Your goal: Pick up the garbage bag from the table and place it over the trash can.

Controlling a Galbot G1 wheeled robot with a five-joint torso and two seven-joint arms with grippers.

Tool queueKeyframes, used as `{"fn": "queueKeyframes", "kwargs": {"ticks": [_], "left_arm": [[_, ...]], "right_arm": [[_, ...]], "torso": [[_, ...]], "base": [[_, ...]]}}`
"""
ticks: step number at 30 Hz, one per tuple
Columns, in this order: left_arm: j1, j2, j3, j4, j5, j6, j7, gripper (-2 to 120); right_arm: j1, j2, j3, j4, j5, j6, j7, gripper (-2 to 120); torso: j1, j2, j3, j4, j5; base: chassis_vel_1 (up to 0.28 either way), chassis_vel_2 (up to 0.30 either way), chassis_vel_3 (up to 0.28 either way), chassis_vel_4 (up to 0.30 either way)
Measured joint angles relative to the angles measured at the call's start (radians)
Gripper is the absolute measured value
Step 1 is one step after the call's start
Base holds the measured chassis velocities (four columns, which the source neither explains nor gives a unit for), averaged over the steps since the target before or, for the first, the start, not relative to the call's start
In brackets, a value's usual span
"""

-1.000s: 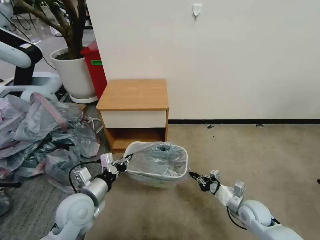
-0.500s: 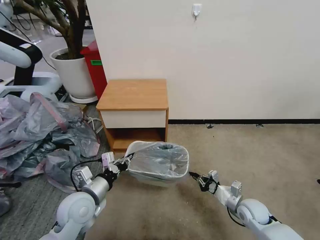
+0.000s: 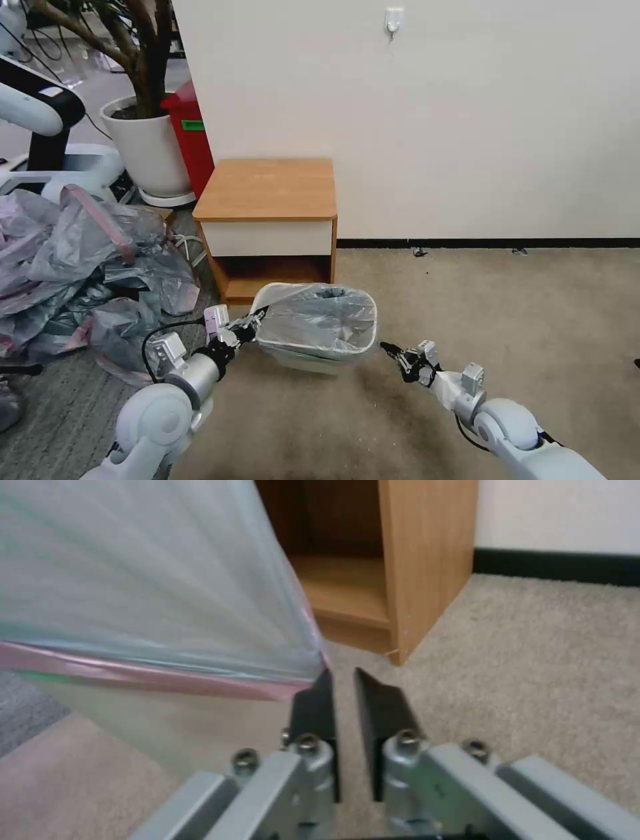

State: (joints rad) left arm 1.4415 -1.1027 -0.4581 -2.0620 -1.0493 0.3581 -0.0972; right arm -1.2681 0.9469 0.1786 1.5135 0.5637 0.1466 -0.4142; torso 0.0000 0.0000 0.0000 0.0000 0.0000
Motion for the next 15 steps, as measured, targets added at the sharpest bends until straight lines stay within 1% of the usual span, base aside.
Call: {"fn": "queueKeyframes", "kwargs": {"ticks": [1, 3, 4, 5, 6, 7, 8, 10, 12, 13, 14, 15], "left_arm": [[0.000, 0.000, 0.000, 0.000, 0.000, 0.000, 0.000, 9], [-0.008, -0.001, -0.001, 0.009, 0.002, -0.002, -0.001, 9], [-0.008, -0.001, -0.001, 0.009, 0.002, -0.002, -0.001, 9], [-0.012, -0.001, -0.002, 0.014, 0.002, -0.003, -0.003, 9], [-0.013, -0.001, -0.002, 0.015, 0.002, -0.003, -0.003, 9], [-0.019, -0.001, -0.005, 0.020, 0.003, -0.003, -0.004, 9], [-0.019, -0.001, -0.005, 0.020, 0.003, -0.003, -0.004, 9], [-0.024, -0.001, -0.006, 0.024, 0.003, -0.004, -0.006, 9], [-0.030, -0.002, -0.007, 0.028, 0.002, -0.005, -0.008, 9], [-0.030, -0.002, -0.007, 0.028, 0.002, -0.005, -0.008, 9], [-0.032, -0.002, -0.008, 0.030, 0.002, -0.005, -0.009, 9], [-0.034, -0.002, -0.009, 0.034, 0.001, -0.005, -0.013, 9]], "right_arm": [[0.000, 0.000, 0.000, 0.000, 0.000, 0.000, 0.000, 12], [-0.008, -0.005, 0.007, 0.011, 0.005, 0.014, 0.016, 24], [-0.008, -0.005, 0.007, 0.011, 0.005, 0.014, 0.016, 24], [-0.014, -0.008, 0.010, 0.016, 0.006, 0.021, 0.023, 30], [-0.016, -0.009, 0.012, 0.018, 0.005, 0.023, 0.026, 32], [-0.023, -0.013, 0.016, 0.022, 0.003, 0.030, 0.034, 39], [-0.023, -0.013, 0.016, 0.022, 0.003, 0.030, 0.034, 39], [-0.028, -0.016, 0.020, 0.024, 0.000, 0.040, 0.046, 46], [-0.032, -0.019, 0.025, 0.023, -0.007, 0.049, 0.056, 57], [-0.032, -0.019, 0.025, 0.023, -0.007, 0.049, 0.056, 57], [-0.033, -0.020, 0.026, 0.023, -0.007, 0.051, 0.059, 60], [-0.035, -0.021, 0.027, 0.024, -0.004, 0.054, 0.068, 67]], "torso": [[0.000, 0.000, 0.000, 0.0000, 0.0000], [0.000, 0.000, 0.000, 0.0000, 0.0000], [0.000, 0.000, 0.000, 0.0000, 0.0000], [0.000, 0.000, 0.000, 0.0001, 0.0000], [0.000, 0.000, 0.000, 0.0000, 0.0000], [0.000, 0.000, 0.000, 0.0000, 0.0000], [0.000, 0.000, 0.000, 0.0000, 0.0000], [0.000, 0.000, 0.000, 0.0000, 0.0000], [0.000, 0.000, 0.000, 0.0000, 0.0000], [0.000, 0.000, 0.000, 0.0000, 0.0000], [0.000, 0.000, 0.000, -0.0001, 0.0000], [0.000, 0.000, 0.000, 0.0000, 0.0000]], "base": [[0.000, 0.000, 0.000, 0.000], [0.000, 0.000, 0.000, 0.000], [0.000, 0.000, 0.000, 0.000], [0.000, 0.000, 0.000, 0.000], [0.000, 0.000, 0.000, 0.000], [0.000, 0.000, 0.000, 0.000], [0.000, 0.000, 0.000, 0.000], [0.000, 0.000, 0.000, 0.000], [0.000, 0.000, 0.000, 0.000], [0.000, 0.000, 0.000, 0.000], [0.000, 0.000, 0.000, 0.000], [0.000, 0.000, 0.000, 0.000]]}}
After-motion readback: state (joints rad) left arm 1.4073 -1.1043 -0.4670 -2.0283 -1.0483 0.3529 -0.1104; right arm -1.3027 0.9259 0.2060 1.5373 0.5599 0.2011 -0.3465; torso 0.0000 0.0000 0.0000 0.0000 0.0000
